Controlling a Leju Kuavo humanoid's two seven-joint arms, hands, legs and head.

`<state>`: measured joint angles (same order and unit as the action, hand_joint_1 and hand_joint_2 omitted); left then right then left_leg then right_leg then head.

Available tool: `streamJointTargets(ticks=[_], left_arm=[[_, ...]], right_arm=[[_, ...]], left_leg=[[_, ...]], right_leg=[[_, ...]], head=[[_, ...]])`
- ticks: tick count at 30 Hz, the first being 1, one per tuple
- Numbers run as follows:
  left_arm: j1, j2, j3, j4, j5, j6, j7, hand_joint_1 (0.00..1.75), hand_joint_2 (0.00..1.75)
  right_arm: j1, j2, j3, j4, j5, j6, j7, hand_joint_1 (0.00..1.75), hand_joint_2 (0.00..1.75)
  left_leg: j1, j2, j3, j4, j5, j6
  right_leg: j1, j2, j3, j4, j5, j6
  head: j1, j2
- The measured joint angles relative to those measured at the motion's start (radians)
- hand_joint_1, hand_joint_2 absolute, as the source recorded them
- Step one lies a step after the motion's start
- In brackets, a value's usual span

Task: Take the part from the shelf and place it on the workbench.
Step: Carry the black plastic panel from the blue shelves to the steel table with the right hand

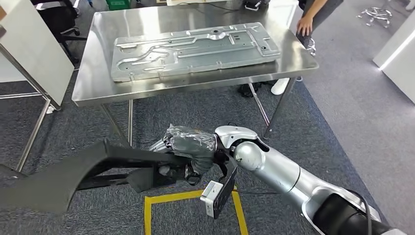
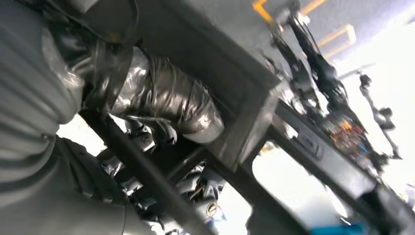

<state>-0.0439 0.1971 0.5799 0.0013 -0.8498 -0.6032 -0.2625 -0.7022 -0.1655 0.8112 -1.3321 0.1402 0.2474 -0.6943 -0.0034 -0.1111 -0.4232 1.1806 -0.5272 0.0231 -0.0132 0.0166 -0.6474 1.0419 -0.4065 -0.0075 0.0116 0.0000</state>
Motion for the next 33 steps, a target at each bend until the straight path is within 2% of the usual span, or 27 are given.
streamJointTargets(ticks=[1,2,3,5,6,7,8,9,10,11,12,14,15,16,17,18,19,20,21,22,24,25,26,27,30,31,33], left_arm=[[-0.011,0.001,0.0,-0.001,-0.009,-0.002,0.008,0.0,1.75],[-0.019,0.001,0.001,-0.003,-0.016,-0.004,0.015,0.0,1.75],[-0.024,0.002,0.003,-0.006,-0.021,-0.005,0.022,0.0,1.75],[-0.021,0.003,0.011,-0.011,-0.026,-0.006,0.032,0.0,1.75],[-0.014,0.004,0.017,-0.012,-0.028,-0.004,0.035,0.0,1.75],[-0.006,0.005,0.025,-0.012,-0.03,-0.001,0.037,0.0,1.75],[0.002,0.006,0.033,-0.012,-0.032,0.003,0.037,0.0,1.75],[0.009,0.009,0.042,-0.012,-0.033,0.009,0.038,0.0,1.75],[0.013,0.012,0.051,-0.012,-0.035,0.014,0.037,0.0,1.75],[0.015,0.016,0.059,-0.012,-0.038,0.018,0.036,0.0,1.75],[0.015,0.019,0.067,-0.012,-0.043,0.021,0.036,0.0,1.75],[0.015,0.024,0.081,-0.013,-0.051,0.024,0.035,0.0,1.75],[0.013,0.024,0.086,-0.013,-0.053,0.024,0.035,0.0,1.75],[0.011,0.024,0.091,-0.013,-0.055,0.024,0.035,0.0,1.75],[0.008,0.024,0.095,-0.013,-0.056,0.024,0.035,0.0,1.75],[0.004,0.024,0.099,-0.013,-0.058,0.024,0.035,0.0,1.75],[0.002,0.023,0.102,-0.013,-0.061,0.025,0.035,0.0,1.75],[0.001,0.023,0.104,-0.013,-0.064,0.025,0.035,0.0,1.75],[0.001,0.023,0.107,-0.013,-0.066,0.025,0.035,0.0,1.75],[0.002,0.023,0.109,-0.013,-0.068,0.025,0.035,0.0,1.75],[0.005,0.02,0.114,-0.011,-0.07,0.026,0.036,0.0,1.75],[0.007,0.019,0.116,-0.009,-0.07,0.026,0.036,0.0,1.75],[0.008,0.018,0.118,-0.008,-0.071,0.027,0.036,0.0,1.75],[0.006,0.017,0.121,-0.006,-0.073,0.029,0.037,0.0,1.75],[-0.003,0.02,0.13,-0.007,-0.091,0.034,0.04,0.0,1.75],[-0.004,0.023,0.134,-0.007,-0.1,0.035,0.042,0.0,1.75],[-0.004,0.028,0.145,-0.007,-0.118,0.036,0.047,0.0,1.75]], right_arm=[[-0.012,0.007,0.001,0.015,0.011,-0.002,0.0,1.75,1.75],[-0.022,0.01,0.002,0.034,0.026,-0.005,0.003,1.75,1.75],[-0.034,0.013,0.004,0.052,0.042,-0.01,0.009,1.75,1.75],[-0.07,0.013,0.007,0.092,0.077,-0.017,0.037,1.75,1.75],[-0.095,0.012,0.008,0.114,0.093,-0.02,0.057,1.75,1.75],[-0.126,0.011,0.008,0.138,0.108,-0.023,0.08,1.75,1.75],[-0.161,0.008,0.008,0.166,0.122,-0.028,0.1,1.75,1.75],[-0.199,0.005,0.008,0.195,0.136,-0.035,0.119,1.75,1.75],[-0.244,0.0,0.008,0.222,0.15,-0.041,0.134,1.75,1.75],[-0.295,-0.005,0.006,0.246,0.165,-0.048,0.148,1.75,1.75],[-0.349,-0.006,0.003,0.267,0.18,-0.055,0.159,1.75,1.75],[-0.448,-0.008,-0.007,0.299,0.203,-0.066,0.174,1.75,1.75],[-0.48,-0.009,-0.011,0.314,0.208,-0.069,0.177,1.75,1.75],[-0.497,-0.013,-0.014,0.33,0.211,-0.071,0.18,1.75,1.75],[-0.502,-0.017,-0.015,0.344,0.213,-0.071,0.181,1.75,1.75],[-0.498,-0.021,-0.014,0.358,0.216,-0.071,0.183,1.75,1.75],[-0.489,-0.024,-0.014,0.369,0.217,-0.071,0.184,1.75,1.75],[-0.478,-0.026,-0.013,0.377,0.219,-0.071,0.186,1.75,1.75],[-0.469,-0.029,-0.012,0.384,0.22,-0.072,0.187,1.75,1.75],[-0.464,-0.031,-0.012,0.389,0.22,-0.073,0.189,1.75,1.75],[-0.458,-0.036,-0.012,0.399,0.219,-0.075,0.191,1.75,1.75],[-0.456,-0.038,-0.012,0.404,0.221,-0.076,0.193,1.75,1.75],[-0.454,-0.039,-0.012,0.408,0.224,-0.077,0.196,1.75,1.75],[-0.457,-0.039,-0.011,0.412,0.23,-0.079,0.202,1.75,1.75],[-0.496,-0.035,-0.01,0.428,0.268,-0.092,0.233,1.75,1.75],[-0.519,-0.033,-0.008,0.44,0.282,-0.097,0.245,1.75,1.75],[-0.562,-0.03,-0.005,0.475,0.311,-0.103,0.264,1.75,1.75]], left_leg=[[0.0,0.041,-0.061,0.078,0.016,-0.007],[0.001,0.077,-0.123,0.13,0.005,-0.014],[0.003,0.095,-0.177,0.152,-0.032,-0.02],[0.007,0.104,-0.251,0.129,-0.119,-0.028],[0.008,0.106,-0.27,0.092,-0.135,-0.03],[0.008,0.107,-0.28,0.038,-0.113,-0.03],[0.007,0.113,-0.281,-0.027,-0.045,-0.025],[0.005,0.12,-0.281,-0.086,0.037,-0.02],[0.003,0.125,-0.28,-0.127,0.107,-0.014],[0.0,0.13,-0.279,-0.146,0.154,-0.009],[-0.001,0.128,-0.279,-0.145,0.168,-0.006],[0.002,0.121,-0.266,-0.142,0.172,0.0],[0.004,0.117,-0.257,-0.146,0.172,0.005],[0.006,0.113,-0.246,-0.15,0.167,0.012],[0.005,0.109,-0.235,-0.152,0.157,0.018],[0.003,0.105,-0.225,-0.154,0.147,0.023],[0.001,0.099,-0.215,-0.155,0.136,0.026],[-0.001,0.092,-0.203,-0.155,0.124,0.028],[-0.005,0.086,-0.19,-0.155,0.111,0.029],[-0.01,0.08,-0.174,-0.154,0.098,0.03],[-0.017,0.073,-0.146,-0.157,0.072,0.031],[-0.016,0.07,-0.137,-0.159,0.064,0.028],[-0.013,0.068,-0.132,-0.163,0.059,0.025],[-0.012,0.066,-0.128,-0.166,0.056,0.021],[-0.013,0.075,-0.129,-0.16,0.041,0.006],[-0.012,0.082,-0.146,-0.13,0.029,-0.003],[0.002,0.095,-0.217,-0.015,-0.002,-0.022]], right_leg=[[-0.002,-0.012,0.031,-0.011,-0.018,-0.004],[-0.003,-0.023,0.06,-0.02,-0.038,-0.007],[-0.004,-0.03,0.087,-0.027,-0.056,-0.007],[-0.008,-0.04,0.137,-0.033,-0.093,-0.003],[-0.011,-0.045,0.162,-0.035,-0.112,-0.002],[-0.014,-0.049,0.189,-0.038,-0.13,0.0],[-0.016,-0.053,0.213,-0.042,-0.146,0.002],[-0.016,-0.054,0.233,-0.044,-0.161,0.006],[-0.014,-0.053,0.249,-0.044,-0.177,0.011],[-0.012,-0.053,0.259,-0.044,-0.192,0.017],[-0.009,-0.052,0.268,-0.046,-0.206,0.023],[-0.008,-0.049,0.286,-0.045,-0.227,0.035],[-0.008,-0.043,0.283,-0.025,-0.238,0.039],[-0.008,-0.036,0.261,0.019,-0.253,0.041],[-0.007,-0.03,0.217,0.086,-0.272,0.043],[-0.006,-0.027,0.157,0.161,-0.288,0.043],[-0.003,-0.026,0.095,0.223,-0.292,0.042],[-0.001,-0.025,0.043,0.255,-0.273,0.039],[0.002,-0.025,0.009,0.247,-0.229,0.034],[0.005,-0.023,-0.008,0.201,-0.161,0.025],[0.017,-0.014,-0.01,0.088,-0.035,-0.003],[0.022,-0.011,-0.005,0.05,-0.001,-0.016],[0.027,-0.01,0.0,0.035,0.008,-0.026],[0.031,-0.01,0.004,0.029,0.007,-0.03],[0.019,-0.013,0.045,-0.029,-0.013,-0.038],[0.011,-0.014,0.064,-0.051,-0.02,-0.038],[0.002,-0.018,0.089,-0.068,-0.033,-0.034]], head=[[-0.001,0.0],[-0.004,0.0],[-0.004,0.0],[-0.005,0.0],[-0.005,0.0],[-0.005,0.0],[-0.005,0.0],[-0.005,0.0],[-0.004,0.0],[-0.004,0.0],[-0.003,0.0],[-0.001,0.0],[0.0,0.0],[0.0,0.0],[0.0,0.0],[0.0,0.0],[0.0,0.0],[0.0,0.0],[0.0,0.0],[0.0,0.0],[-0.003,0.0],[-0.005,0.0],[-0.007,0.0],[-0.008,0.0],[-0.01,0.0],[-0.011,0.0],[-0.014,0.0]])
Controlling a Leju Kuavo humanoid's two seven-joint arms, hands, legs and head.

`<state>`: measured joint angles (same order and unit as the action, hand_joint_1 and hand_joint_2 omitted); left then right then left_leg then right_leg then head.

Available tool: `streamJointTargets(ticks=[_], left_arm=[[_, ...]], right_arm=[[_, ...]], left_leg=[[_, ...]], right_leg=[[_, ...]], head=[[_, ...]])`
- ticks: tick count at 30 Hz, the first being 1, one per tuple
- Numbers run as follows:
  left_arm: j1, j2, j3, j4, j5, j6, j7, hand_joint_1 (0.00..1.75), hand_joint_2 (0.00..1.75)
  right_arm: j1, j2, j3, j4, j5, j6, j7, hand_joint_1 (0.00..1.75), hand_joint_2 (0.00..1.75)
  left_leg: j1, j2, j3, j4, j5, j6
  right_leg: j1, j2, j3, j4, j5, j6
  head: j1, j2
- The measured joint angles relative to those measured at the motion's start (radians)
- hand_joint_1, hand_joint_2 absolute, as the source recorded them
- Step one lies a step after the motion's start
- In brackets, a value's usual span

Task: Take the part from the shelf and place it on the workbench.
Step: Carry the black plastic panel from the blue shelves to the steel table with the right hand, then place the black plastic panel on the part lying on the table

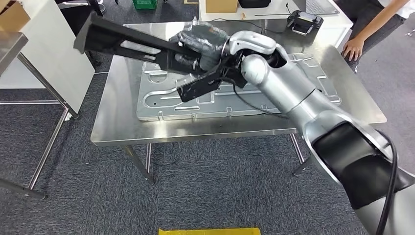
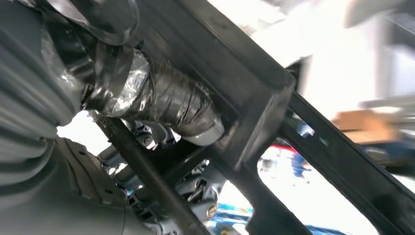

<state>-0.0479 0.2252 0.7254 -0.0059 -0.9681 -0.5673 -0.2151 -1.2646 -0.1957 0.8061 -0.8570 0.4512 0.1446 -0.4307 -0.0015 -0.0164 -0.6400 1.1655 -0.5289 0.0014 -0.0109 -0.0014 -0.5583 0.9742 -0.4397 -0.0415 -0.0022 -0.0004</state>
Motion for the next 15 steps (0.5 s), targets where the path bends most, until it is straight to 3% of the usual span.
streamJointTargets(ticks=[2,3,5,6,7,10,11,15], left_arm=[[0.001,0.003,0.011,0.0,-0.021,0.0,0.003,0.0,1.75],[0.001,0.005,0.014,0.0,-0.031,-0.002,0.003,0.0,1.75],[0.0,0.01,0.021,0.0,-0.03,0.002,0.011,0.0,1.75],[-0.004,0.007,0.033,-0.002,-0.002,0.017,0.029,0.0,1.75],[-0.014,0.002,0.055,-0.008,0.043,0.043,0.061,0.0,1.75],[-0.08,-0.04,0.169,-0.054,0.17,0.131,0.213,0.0,1.75],[-0.102,-0.056,0.201,-0.07,0.186,0.145,0.247,0.0,1.75],[-0.146,-0.098,0.267,-0.102,0.207,0.156,0.267,0.0,1.75]], right_arm=[[-0.031,0.003,0.006,0.039,0.032,-0.002,0.018,1.75,1.75],[-0.042,0.006,0.011,0.057,0.047,-0.003,0.026,1.75,1.75],[-0.062,0.013,0.019,0.092,0.068,-0.003,0.041,1.75,1.75],[-0.072,0.017,0.021,0.11,0.074,-0.004,0.046,1.75,1.75],[-0.08,0.021,0.022,0.129,0.079,-0.007,0.049,1.75,1.75],[-0.09,0.032,0.032,0.187,0.099,-0.019,0.052,1.75,1.75],[-0.091,0.035,0.037,0.204,0.107,-0.024,0.053,1.75,1.75],[-0.103,0.049,0.067,0.252,0.144,-0.039,0.073,1.75,1.75]], left_leg=[[0.017,0.006,-0.073,0.091,0.0,-0.018],[0.025,0.008,-0.088,0.088,0.03,-0.026],[0.038,0.014,-0.068,-0.014,0.129,-0.044],[0.039,0.016,-0.051,-0.063,0.165,-0.05],[0.038,0.016,-0.034,-0.101,0.178,-0.052],[0.033,0.007,-0.022,-0.133,0.149,-0.028],[0.034,0.003,-0.024,-0.135,0.146,-0.021],[0.037,-0.006,-0.028,-0.138,0.146,-0.017]], right_leg=[[-0.009,-0.004,0.022,0.0,-0.019,0.01],[-0.015,-0.005,0.036,0.002,-0.032,0.017],[-0.027,-0.007,0.063,0.012,-0.061,0.034],[-0.03,-0.007,0.07,0.017,-0.074,0.044],[-0.03,-0.009,0.073,0.022,-0.085,0.053],[-0.025,-0.016,0.068,0.024,-0.096,0.067],[-0.025,-0.018,0.069,0.019,-0.098,0.063],[-0.024,-0.018,0.079,-0.003,-0.096,0.041]], head=[[0.0,0.0],[0.0,0.0],[0.0,0.0],[-0.002,0.0],[-0.003,0.0],[-0.006,0.0],[-0.006,0.0],[-0.005,0.0]])
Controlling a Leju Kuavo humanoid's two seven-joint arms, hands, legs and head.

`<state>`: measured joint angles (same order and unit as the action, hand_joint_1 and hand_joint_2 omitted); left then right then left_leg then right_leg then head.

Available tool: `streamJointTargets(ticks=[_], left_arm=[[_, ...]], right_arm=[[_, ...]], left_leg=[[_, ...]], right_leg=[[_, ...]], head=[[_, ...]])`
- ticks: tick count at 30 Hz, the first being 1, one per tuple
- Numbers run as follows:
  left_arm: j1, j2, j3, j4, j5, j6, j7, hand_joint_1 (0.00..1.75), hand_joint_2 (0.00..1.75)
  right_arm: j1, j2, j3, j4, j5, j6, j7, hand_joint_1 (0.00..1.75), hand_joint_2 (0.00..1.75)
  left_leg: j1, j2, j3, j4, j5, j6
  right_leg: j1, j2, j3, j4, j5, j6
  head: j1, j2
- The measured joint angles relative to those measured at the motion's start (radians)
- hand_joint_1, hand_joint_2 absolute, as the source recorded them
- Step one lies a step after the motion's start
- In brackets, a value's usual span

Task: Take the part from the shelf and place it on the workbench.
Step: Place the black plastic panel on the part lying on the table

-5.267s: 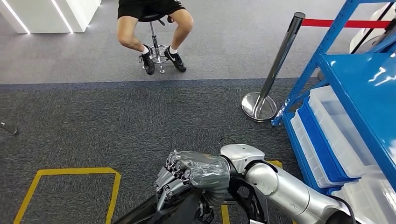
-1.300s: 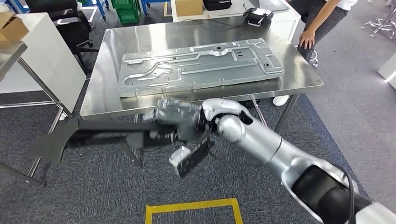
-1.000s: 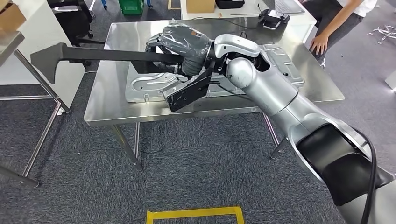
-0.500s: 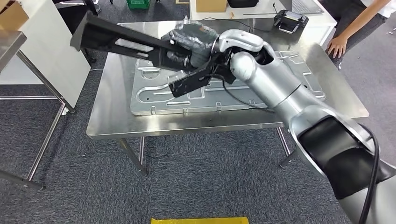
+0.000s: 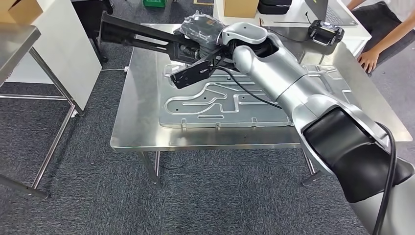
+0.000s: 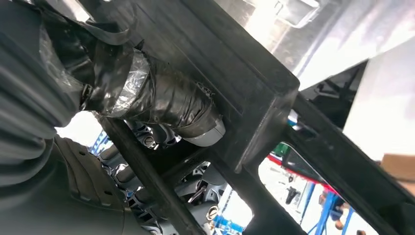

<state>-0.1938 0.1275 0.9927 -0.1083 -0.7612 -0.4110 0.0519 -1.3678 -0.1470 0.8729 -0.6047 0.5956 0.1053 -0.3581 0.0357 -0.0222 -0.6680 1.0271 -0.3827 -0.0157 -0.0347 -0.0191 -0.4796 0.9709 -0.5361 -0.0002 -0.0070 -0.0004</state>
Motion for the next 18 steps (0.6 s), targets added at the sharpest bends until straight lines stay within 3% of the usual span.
streamJointTargets(ticks=[11,13,16,18], left_arm=[[0.016,-0.022,0.06,-0.039,0.038,0.005,-0.029,0.0,1.75],[0.017,-0.023,0.062,-0.041,0.041,0.005,-0.03,0.0,1.75],[0.022,-0.023,0.063,-0.045,0.042,0.005,-0.031,0.0,1.75],[0.025,-0.023,0.064,-0.047,0.043,0.004,-0.031,0.0,1.75]], right_arm=[[-0.015,-0.026,0.101,0.152,0.146,-0.021,0.12,1.75,1.75],[-0.01,-0.039,0.114,0.182,0.159,-0.021,0.132,1.75,1.75],[0.004,-0.06,0.128,0.218,0.167,-0.022,0.137,1.75,1.75],[0.01,-0.069,0.133,0.233,0.169,-0.022,0.137,1.75,1.75]], left_leg=[[-0.007,-0.006,0.004,-0.002,-0.009,0.023],[-0.007,-0.005,0.006,-0.002,-0.009,0.023],[-0.007,-0.003,0.008,-0.002,-0.009,0.023],[-0.008,-0.001,0.01,-0.002,-0.008,0.024]], right_leg=[[-0.002,-0.001,0.011,-0.016,0.008,0.005],[-0.003,-0.001,0.011,-0.016,0.009,0.012],[-0.004,0.0,0.012,-0.016,0.01,0.034],[-0.004,0.002,0.012,-0.014,0.011,0.043]], head=[[0.0,0.0],[0.0,0.0],[0.0,0.0],[0.0,0.0]])
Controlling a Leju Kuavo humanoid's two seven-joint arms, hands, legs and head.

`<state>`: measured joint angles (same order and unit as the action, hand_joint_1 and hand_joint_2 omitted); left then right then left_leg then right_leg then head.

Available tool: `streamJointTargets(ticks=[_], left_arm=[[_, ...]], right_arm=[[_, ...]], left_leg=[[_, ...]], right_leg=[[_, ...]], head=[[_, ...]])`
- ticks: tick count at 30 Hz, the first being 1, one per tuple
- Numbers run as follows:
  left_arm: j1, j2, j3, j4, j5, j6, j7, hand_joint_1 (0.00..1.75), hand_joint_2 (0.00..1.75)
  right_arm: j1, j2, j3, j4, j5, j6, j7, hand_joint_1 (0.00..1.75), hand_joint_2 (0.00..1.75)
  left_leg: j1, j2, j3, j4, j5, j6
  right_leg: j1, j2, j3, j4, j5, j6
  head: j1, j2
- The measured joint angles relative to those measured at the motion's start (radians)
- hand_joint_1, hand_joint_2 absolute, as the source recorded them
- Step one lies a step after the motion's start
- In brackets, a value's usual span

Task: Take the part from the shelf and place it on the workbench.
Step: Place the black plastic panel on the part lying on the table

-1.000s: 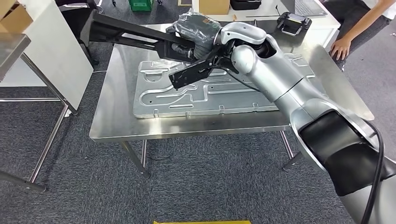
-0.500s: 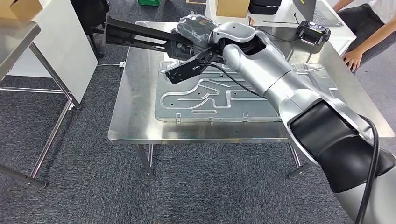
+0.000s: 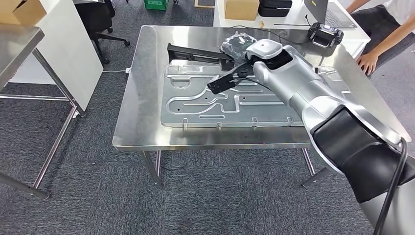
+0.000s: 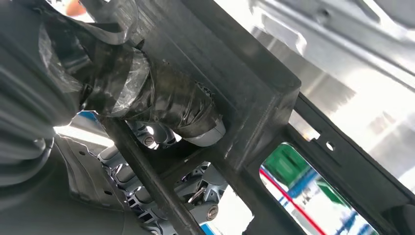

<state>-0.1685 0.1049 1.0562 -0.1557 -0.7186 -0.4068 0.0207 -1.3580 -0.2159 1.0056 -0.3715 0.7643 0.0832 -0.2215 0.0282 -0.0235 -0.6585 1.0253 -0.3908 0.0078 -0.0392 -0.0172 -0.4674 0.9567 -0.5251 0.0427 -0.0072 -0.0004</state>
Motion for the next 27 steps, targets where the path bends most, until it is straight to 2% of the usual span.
streamJointTargets(ticks=[9,20,27], left_arm=[[0.004,0.0,0.002,-0.006,0.008,0.0,-0.009,0.0,1.75],[0.024,0.002,0.005,-0.008,0.019,0.004,-0.022,0.0,1.75],[0.025,0.002,0.005,-0.01,0.019,0.004,-0.023,0.0,1.75]], right_arm=[[0.019,-0.024,0.017,0.036,0.02,0.009,0.035,1.75,1.75],[0.144,-0.084,0.031,0.076,0.02,0.016,0.05,1.75,1.75],[0.148,-0.091,0.031,0.081,0.019,0.016,0.051,1.75,1.75]], left_leg=[[0.0,0.005,0.013,-0.008,0.001,-0.001],[-0.001,0.005,0.019,-0.015,0.001,-0.002],[-0.004,0.005,0.026,-0.023,0.002,-0.004]], right_leg=[[0.001,0.005,0.001,0.005,-0.002,0.003],[0.001,0.007,0.004,0.005,-0.004,0.003],[0.0,0.008,0.007,0.003,-0.005,0.001]], head=[[0.0,0.0],[0.0,0.0],[0.0,0.0]])
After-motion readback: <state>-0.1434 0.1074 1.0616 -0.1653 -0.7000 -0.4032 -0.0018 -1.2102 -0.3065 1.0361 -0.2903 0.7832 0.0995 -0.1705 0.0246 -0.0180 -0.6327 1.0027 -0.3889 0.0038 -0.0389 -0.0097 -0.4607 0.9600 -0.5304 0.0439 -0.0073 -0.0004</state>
